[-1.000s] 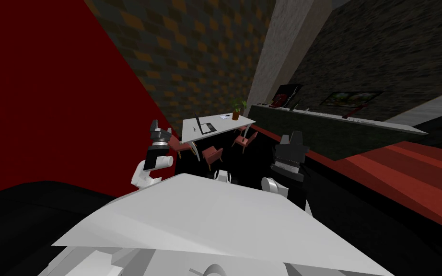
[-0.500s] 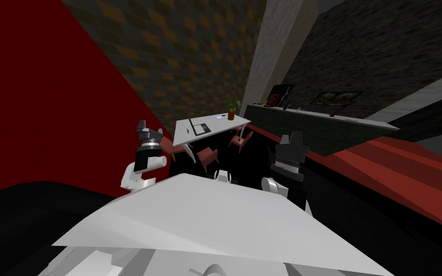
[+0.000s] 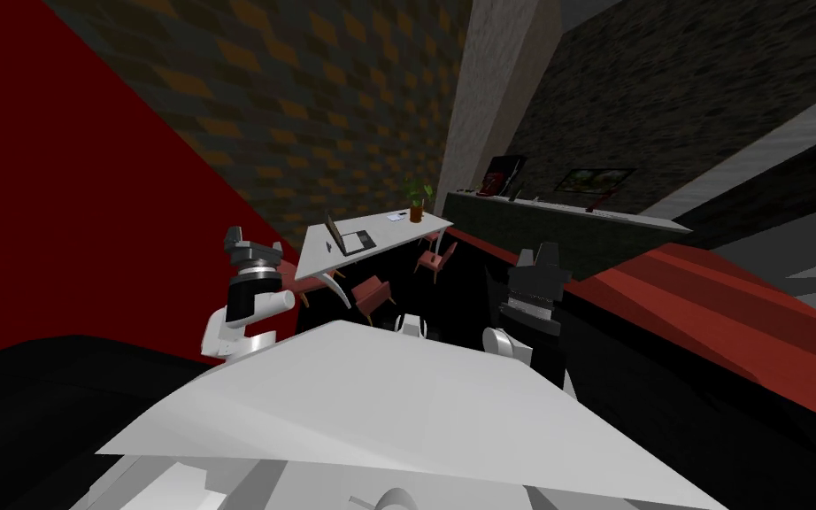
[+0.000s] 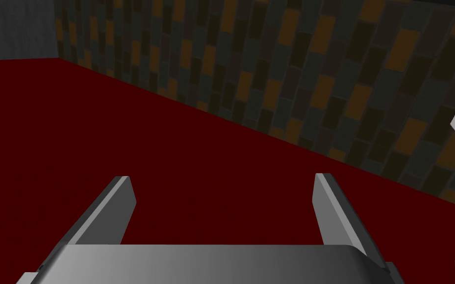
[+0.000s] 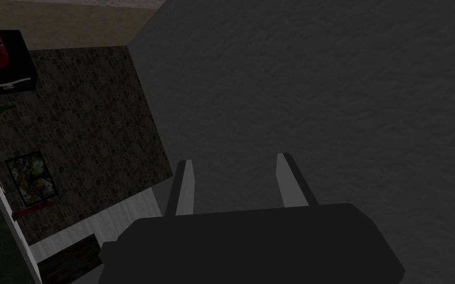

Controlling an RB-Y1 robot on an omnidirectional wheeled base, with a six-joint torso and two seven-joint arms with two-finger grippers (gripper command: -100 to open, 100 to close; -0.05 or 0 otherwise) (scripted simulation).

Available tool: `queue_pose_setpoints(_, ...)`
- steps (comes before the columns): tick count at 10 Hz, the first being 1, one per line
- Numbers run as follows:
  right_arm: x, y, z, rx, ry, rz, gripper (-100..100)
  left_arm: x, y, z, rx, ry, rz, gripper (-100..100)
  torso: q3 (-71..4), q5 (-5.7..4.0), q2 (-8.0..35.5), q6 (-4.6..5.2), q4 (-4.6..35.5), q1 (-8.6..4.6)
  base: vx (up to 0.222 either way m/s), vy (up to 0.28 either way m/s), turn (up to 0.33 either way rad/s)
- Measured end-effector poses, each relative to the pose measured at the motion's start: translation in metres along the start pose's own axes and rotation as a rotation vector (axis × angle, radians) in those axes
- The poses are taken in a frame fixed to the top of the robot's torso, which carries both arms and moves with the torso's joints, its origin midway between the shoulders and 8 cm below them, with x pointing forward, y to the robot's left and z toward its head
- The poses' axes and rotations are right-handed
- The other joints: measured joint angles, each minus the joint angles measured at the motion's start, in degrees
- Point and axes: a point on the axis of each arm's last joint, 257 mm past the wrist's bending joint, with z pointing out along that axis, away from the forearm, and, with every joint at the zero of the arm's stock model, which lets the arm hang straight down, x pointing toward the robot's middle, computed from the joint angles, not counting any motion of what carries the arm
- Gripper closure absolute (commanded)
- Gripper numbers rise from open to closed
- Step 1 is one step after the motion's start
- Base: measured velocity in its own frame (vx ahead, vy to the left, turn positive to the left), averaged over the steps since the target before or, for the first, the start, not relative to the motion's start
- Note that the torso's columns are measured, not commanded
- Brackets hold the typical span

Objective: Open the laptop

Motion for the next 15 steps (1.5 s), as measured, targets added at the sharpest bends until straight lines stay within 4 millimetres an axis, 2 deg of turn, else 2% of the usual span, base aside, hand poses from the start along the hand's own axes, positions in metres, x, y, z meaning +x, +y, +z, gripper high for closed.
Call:
queue_pose_setpoints(2, 0.0, 0.0, 0.0, 0.0, 0.0, 0.0, 0, -0.032, 0.001, -0.001, -0.017, -0.061, -0.018, -100, 0.02, 0.01, -0.01, 0.04, 0.01, -0.05, 0.101, -0.116, -0.106)
queue_pose_setpoints(3, 0.0, 0.0, 0.0, 0.0, 0.0, 0.0, 0, -0.039, 0.001, 0.0, -0.023, -0.078, -0.026, -100, 0.04, 0.03, 0.05, 0.02, 0.02, 0.09, 0.09, -0.091, -0.107)
queue_pose_setpoints(5, 0.0, 0.0, 0.0, 0.0, 0.0, 0.0, 0, -0.068, 0.003, -0.001, -0.048, -0.13, -0.047, -100, -0.03, 0.02, -0.08, 0.04, -0.01, -0.02, 0.117, -0.126, -0.141)
queue_pose_setpoints(7, 0.0, 0.0, 0.0, 0.0, 0.0, 0.0, 0, -0.095, 0.009, -0.002, -0.083, -0.188, -0.081, -100, -0.12, -0.03, -0.22, 0.04, -0.05, -0.17, 0.168, -0.151, -0.117)
queue_pose_setpoints(9, 0.0, 0.0, 0.0, 0.0, 0.0, 0.0, 0, -0.122, 0.016, -0.002, -0.129, -0.242, -0.115, -100, -0.01, 0.08, -0.03, 0.03, -0.01, 0.22, 0.145, -0.081, -0.103)
queue_pose_setpoints(15, 0.0, 0.0, 0.0, 0.0, 0.0, 0.0, 0, -0.182, 0.04, -0.013, -0.267, -0.362, -0.207, -100, -0.03, 0.04, -0.08, 0.03, -0.01, 0.07, 0.123, -0.03, -0.063)
